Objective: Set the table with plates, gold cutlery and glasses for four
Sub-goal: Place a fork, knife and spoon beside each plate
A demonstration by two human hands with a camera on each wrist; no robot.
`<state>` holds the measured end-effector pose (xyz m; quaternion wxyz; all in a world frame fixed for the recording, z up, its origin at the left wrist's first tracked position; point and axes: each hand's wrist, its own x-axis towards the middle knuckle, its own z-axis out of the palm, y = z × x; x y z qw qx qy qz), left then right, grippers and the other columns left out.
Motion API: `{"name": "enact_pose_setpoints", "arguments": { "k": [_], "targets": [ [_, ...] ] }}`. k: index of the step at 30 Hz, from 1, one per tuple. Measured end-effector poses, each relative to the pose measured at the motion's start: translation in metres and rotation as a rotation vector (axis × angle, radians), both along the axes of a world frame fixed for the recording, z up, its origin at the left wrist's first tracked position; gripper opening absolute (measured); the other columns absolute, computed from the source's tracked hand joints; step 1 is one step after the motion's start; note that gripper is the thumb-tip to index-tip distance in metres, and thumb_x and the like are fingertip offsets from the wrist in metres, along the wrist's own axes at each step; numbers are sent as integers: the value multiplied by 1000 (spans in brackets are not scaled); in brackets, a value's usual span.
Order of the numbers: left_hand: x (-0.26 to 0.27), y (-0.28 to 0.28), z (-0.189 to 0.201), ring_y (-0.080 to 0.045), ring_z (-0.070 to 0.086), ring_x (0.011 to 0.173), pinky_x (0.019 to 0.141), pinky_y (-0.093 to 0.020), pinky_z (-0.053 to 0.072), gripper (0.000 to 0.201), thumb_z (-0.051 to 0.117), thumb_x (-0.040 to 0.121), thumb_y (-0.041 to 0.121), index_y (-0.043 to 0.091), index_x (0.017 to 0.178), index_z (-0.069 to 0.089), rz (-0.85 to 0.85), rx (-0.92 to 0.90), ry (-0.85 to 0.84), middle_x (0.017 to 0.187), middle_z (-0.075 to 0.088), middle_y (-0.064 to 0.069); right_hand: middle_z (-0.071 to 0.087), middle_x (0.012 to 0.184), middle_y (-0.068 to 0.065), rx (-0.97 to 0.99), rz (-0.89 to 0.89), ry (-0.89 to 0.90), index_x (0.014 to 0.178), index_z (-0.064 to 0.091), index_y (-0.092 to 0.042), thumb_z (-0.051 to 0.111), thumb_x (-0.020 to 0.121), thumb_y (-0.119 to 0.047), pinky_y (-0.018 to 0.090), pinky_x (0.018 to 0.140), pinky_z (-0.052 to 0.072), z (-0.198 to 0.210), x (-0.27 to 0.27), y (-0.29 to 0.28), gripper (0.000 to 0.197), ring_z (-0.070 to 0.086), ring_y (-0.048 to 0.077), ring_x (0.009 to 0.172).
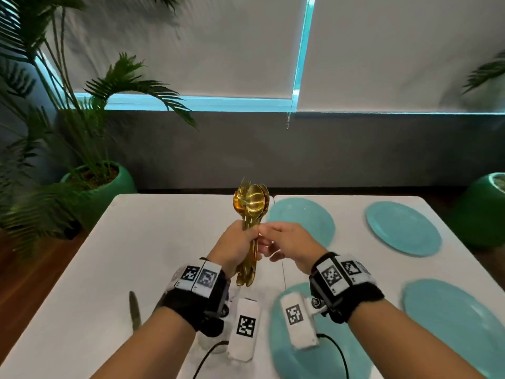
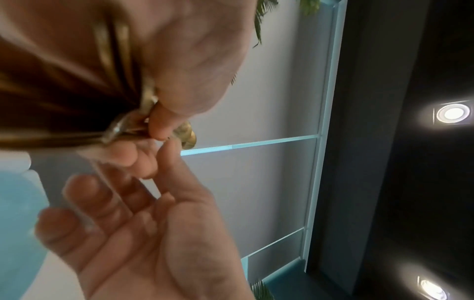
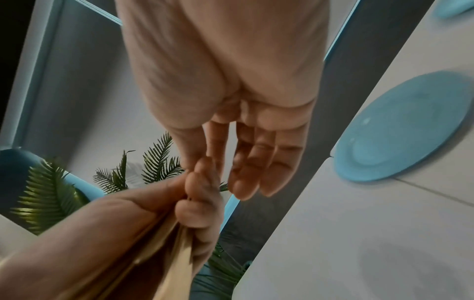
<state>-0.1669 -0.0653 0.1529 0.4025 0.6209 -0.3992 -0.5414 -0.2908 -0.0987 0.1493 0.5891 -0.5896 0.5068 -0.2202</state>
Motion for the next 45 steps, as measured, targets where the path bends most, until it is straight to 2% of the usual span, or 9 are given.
{"name": "enact_pose_setpoints", "arguments": {
  "k": [2,7,13,23,34,38,40,42,45],
  "targets": [
    [-33,1,-6,-12,57,58,53,-21,49,19,39,99,16,11,91,55,-17,13,43,71,62,-6,50,59,1,38,-16,-53,68,57,-16,49,97,-25,25,59,43,-5,-30,0,32,51,14,55],
    [-105,-1,-22,-10,59,49,50,-22,49,23,36,100,10,13,88,56,-99,4,79,71,62,-9,41,56,4,183,-114,-179,68,57,-10,53,93,-16,24,54,41,-22,-105,-2,26,42,16,47],
    [-144,6,-40,-24,68,70,55,-23,55,24,34,100,10,14,102,58,-106,57,129,86,68,-15,41,50,6,260,-158,-228,69,57,-5,55,86,-8,27,50,38,-43,-141,-1,18,38,19,43],
    [-99,26,-40,-23,65,63,60,-33,55,16,31,101,10,12,90,43,27,111,199,83,63,-14,61,69,3,211,-222,-118,79,61,-9,61,89,-10,21,51,39,-50,-108,8,10,47,12,55],
    [-3,27,-31,-23,64,71,63,-31,55,15,34,101,12,5,113,40,239,8,146,92,61,-16,64,67,8,197,-359,81,71,66,-7,69,80,-3,17,36,28,-84,-81,33,11,36,12,38],
    [33,37,-38,-23,64,70,60,-29,57,16,34,101,12,4,114,40,277,-7,157,88,61,-14,56,62,-1,222,-148,364,69,62,-19,68,82,-14,18,44,34,-112,-49,49,15,42,8,47],
    [45,43,-44,-23,63,69,58,-28,57,16,35,101,12,3,113,40,288,-3,170,88,61,-13,65,80,7,226,-63,449,85,69,-17,68,82,-18,18,53,40,-127,-31,56,3,47,8,56],
    [52,48,-48,-23,63,69,60,-29,57,14,35,101,11,3,111,41,288,9,166,87,61,-13,69,108,12,217,-22,525,103,72,-10,69,81,-20,24,70,48,-144,-16,58,25,56,14,74],
    [61,55,-55,-23,65,69,68,-35,57,12,36,101,12,5,108,42,270,35,156,87,62,-13,66,119,7,142,53,723,113,70,-12,68,82,-33,25,94,48,-160,3,63,37,61,20,107]
  ]
}}
